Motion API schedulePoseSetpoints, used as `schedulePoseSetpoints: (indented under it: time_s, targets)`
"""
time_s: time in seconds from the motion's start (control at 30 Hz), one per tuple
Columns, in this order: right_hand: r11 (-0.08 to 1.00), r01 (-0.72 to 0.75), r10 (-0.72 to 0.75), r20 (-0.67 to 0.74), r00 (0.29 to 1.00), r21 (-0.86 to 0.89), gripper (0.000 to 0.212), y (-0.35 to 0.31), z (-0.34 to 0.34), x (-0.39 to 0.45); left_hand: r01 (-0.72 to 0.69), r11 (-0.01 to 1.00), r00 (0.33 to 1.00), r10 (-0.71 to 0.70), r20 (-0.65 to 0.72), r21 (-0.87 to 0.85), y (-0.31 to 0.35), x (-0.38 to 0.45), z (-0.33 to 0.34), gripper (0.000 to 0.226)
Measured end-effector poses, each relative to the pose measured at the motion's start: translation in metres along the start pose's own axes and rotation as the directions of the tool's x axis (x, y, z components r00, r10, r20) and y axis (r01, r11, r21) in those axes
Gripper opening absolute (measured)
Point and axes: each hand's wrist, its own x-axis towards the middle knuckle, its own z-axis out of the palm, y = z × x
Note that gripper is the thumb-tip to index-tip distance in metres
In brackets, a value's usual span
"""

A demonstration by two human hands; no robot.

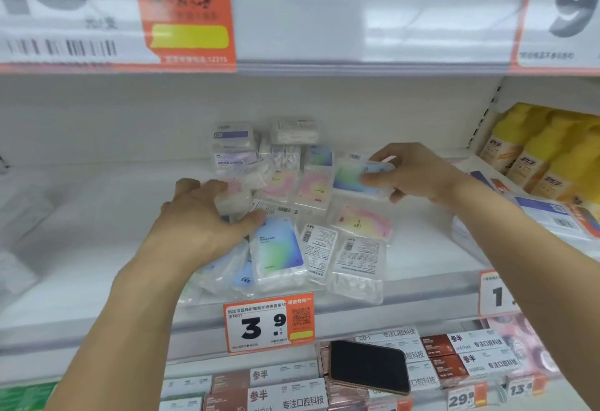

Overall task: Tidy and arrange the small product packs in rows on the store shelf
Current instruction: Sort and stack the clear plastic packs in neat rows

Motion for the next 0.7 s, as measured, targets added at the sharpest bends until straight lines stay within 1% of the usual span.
schedulePoseSetpoints:
  time_s: [0.07, 0.13, 0.17, 0.2, 0.23, 0.3, 0.33, 0.37, 0.4, 0.47, 0.5, 0.53, 0.57, 0.6, 0.63, 0.67, 0.7]
  targets:
    - [0.988, 0.082, -0.077, -0.040, 0.996, 0.130, 0.033, -0.011, 0.005, -0.006, -0.019, 1.000, 1.000, 0.019, 0.009, 0.003, 0.000, -0.001, 0.001, 0.083]
    - [0.966, 0.133, -0.134, -0.010, 0.991, 0.221, 0.026, -0.024, 0.019, -0.014, -0.029, 1.000, 1.000, 0.029, 0.011, 0.010, -0.001, -0.002, 0.001, 0.083]
    - [0.965, 0.146, -0.154, 0.019, 0.988, 0.220, 0.024, -0.028, 0.028, -0.017, -0.033, 0.999, 0.999, 0.033, 0.008, 0.002, -0.001, -0.003, 0.000, 0.081]
    - [0.971, 0.157, -0.168, 0.045, 0.985, 0.181, 0.025, -0.031, 0.036, -0.019, -0.036, 0.999, 0.999, 0.036, 0.006, -0.012, -0.001, -0.004, -0.001, 0.078]
    - [0.980, 0.167, -0.174, 0.059, 0.983, 0.107, 0.031, -0.033, 0.043, -0.021, -0.040, 0.999, 0.999, 0.040, 0.004, -0.033, -0.002, -0.006, -0.004, 0.074]
    - [0.974, 0.214, -0.212, 0.028, 0.977, -0.073, 0.047, -0.035, 0.044, -0.031, -0.038, 0.997, 0.999, 0.040, 0.028, -0.071, -0.003, -0.010, -0.011, 0.069]
    - [0.962, 0.247, -0.246, 0.021, 0.969, -0.116, 0.052, -0.035, 0.039, -0.041, -0.028, 0.997, 0.998, 0.032, 0.054, -0.069, -0.005, -0.012, -0.015, 0.071]
    - [0.949, 0.287, -0.281, 0.064, 0.958, -0.128, 0.056, -0.035, 0.031, -0.054, -0.012, 0.999, 0.995, 0.015, 0.094, -0.038, -0.007, -0.015, -0.020, 0.076]
    - [0.932, 0.337, -0.315, 0.164, 0.935, -0.132, 0.064, -0.033, 0.024, -0.070, 0.011, 1.000, 0.989, -0.013, 0.149, 0.017, -0.009, -0.017, -0.025, 0.084]
    - [0.871, 0.442, -0.330, 0.410, 0.850, -0.215, 0.083, -0.027, 0.018, -0.096, 0.024, 0.989, 0.964, -0.061, 0.258, 0.144, -0.011, -0.023, -0.034, 0.098]
    - [0.826, 0.493, -0.330, 0.476, 0.815, -0.272, 0.087, -0.020, 0.019, -0.105, 0.007, 0.981, 0.955, -0.064, 0.290, 0.192, -0.011, -0.025, -0.038, 0.102]
    - [0.797, 0.524, -0.344, 0.487, 0.803, -0.301, 0.082, -0.014, 0.022, -0.109, -0.014, 0.977, 0.951, -0.052, 0.305, 0.211, -0.012, -0.026, -0.041, 0.105]
    - [0.801, 0.531, -0.376, 0.458, 0.806, -0.277, 0.071, -0.009, 0.023, -0.109, -0.028, 0.980, 0.951, -0.034, 0.306, 0.196, -0.013, -0.026, -0.042, 0.104]
    - [0.830, 0.525, -0.421, 0.407, 0.811, -0.188, 0.056, -0.004, 0.023, -0.106, -0.029, 0.987, 0.954, -0.020, 0.298, 0.160, -0.014, -0.027, -0.043, 0.103]
    - [0.866, 0.498, -0.461, 0.323, 0.827, -0.038, 0.041, -0.002, 0.022, -0.102, -0.022, 0.993, 0.960, -0.011, 0.279, 0.114, -0.015, -0.027, -0.044, 0.100]
    - [0.885, 0.446, -0.464, 0.201, 0.863, 0.131, 0.028, 0.001, 0.021, -0.097, -0.006, 0.997, 0.967, -0.013, 0.255, 0.071, -0.017, -0.027, -0.044, 0.097]
    - [0.875, 0.379, -0.418, 0.072, 0.906, 0.302, 0.018, 0.003, 0.020, -0.092, 0.016, 1.000, 0.974, -0.021, 0.226, 0.025, -0.019, -0.026, -0.044, 0.094]
